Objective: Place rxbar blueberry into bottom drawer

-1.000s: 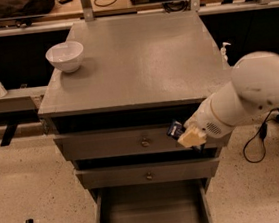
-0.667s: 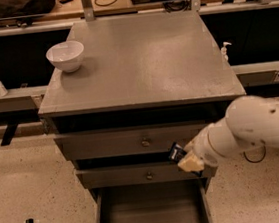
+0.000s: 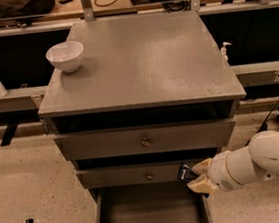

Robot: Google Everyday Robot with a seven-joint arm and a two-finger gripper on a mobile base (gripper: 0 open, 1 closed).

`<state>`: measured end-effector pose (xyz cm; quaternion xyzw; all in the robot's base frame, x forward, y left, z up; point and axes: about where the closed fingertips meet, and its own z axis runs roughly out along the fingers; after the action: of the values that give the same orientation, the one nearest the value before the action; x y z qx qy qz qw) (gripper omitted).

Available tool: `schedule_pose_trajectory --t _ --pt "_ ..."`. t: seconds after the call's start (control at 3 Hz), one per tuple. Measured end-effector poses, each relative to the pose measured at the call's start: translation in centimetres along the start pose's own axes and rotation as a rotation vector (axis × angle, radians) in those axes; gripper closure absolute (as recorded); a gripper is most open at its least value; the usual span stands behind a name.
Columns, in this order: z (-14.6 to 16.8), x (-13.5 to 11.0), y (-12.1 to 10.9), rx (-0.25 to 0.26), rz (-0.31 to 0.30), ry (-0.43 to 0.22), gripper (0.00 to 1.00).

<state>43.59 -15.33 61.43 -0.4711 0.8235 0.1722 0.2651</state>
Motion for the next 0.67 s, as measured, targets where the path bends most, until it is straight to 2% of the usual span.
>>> schedule_pose_trajectory --t 0.33,0.67 --pt "1.9 -0.4 -0.9 -0.01 0.018 0.019 1.0" --pt "8.5 1.3 -0.9 -0.085 0.085 -0.04 1.0"
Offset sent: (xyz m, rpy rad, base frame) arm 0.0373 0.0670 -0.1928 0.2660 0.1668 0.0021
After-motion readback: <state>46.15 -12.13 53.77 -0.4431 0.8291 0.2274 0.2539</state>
